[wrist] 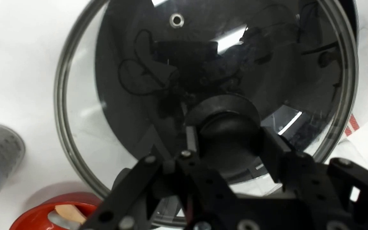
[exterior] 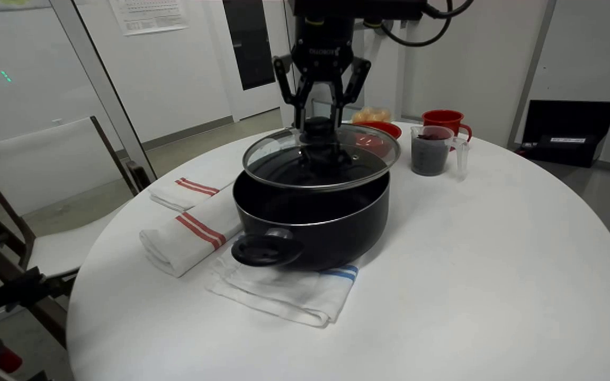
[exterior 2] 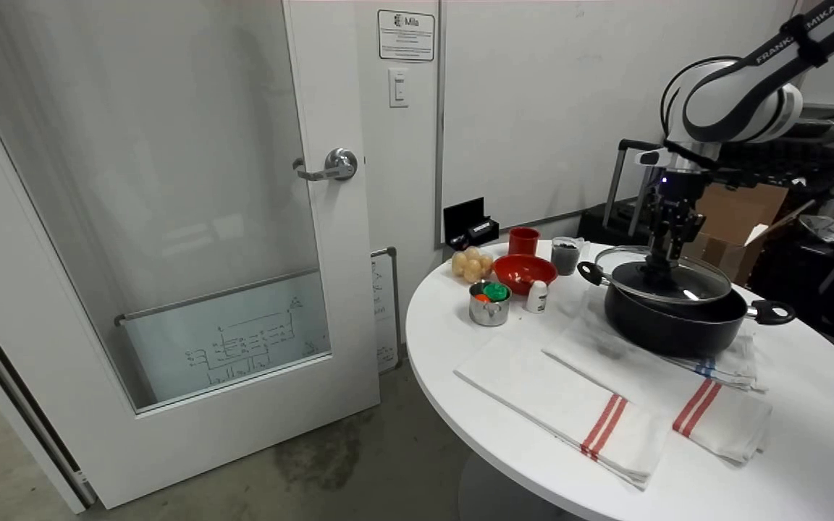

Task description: Pick up lid and close the pot

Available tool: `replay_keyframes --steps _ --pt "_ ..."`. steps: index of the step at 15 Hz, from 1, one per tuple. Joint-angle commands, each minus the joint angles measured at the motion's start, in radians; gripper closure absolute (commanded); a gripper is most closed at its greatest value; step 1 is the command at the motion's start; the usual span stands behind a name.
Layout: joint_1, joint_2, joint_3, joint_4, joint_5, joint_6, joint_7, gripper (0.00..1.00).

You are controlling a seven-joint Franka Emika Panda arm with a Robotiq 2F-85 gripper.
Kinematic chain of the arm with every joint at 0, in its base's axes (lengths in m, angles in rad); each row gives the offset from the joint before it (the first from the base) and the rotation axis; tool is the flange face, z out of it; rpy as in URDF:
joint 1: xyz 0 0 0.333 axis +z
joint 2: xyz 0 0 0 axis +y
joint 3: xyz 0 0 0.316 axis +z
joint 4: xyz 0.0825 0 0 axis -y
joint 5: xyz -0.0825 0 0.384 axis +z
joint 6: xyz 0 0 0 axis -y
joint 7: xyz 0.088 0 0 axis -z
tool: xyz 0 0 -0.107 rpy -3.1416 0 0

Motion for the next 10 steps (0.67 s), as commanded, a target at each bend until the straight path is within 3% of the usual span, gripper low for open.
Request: replay_keyframes --steps 1,10 --pt "-0.009 -0.063 -0.006 -0.078 0.021 0.048 0.029 0.75" --pt "-0.039 -0.075 0.001 -0.126 0.042 0.09 0.048 0.75"
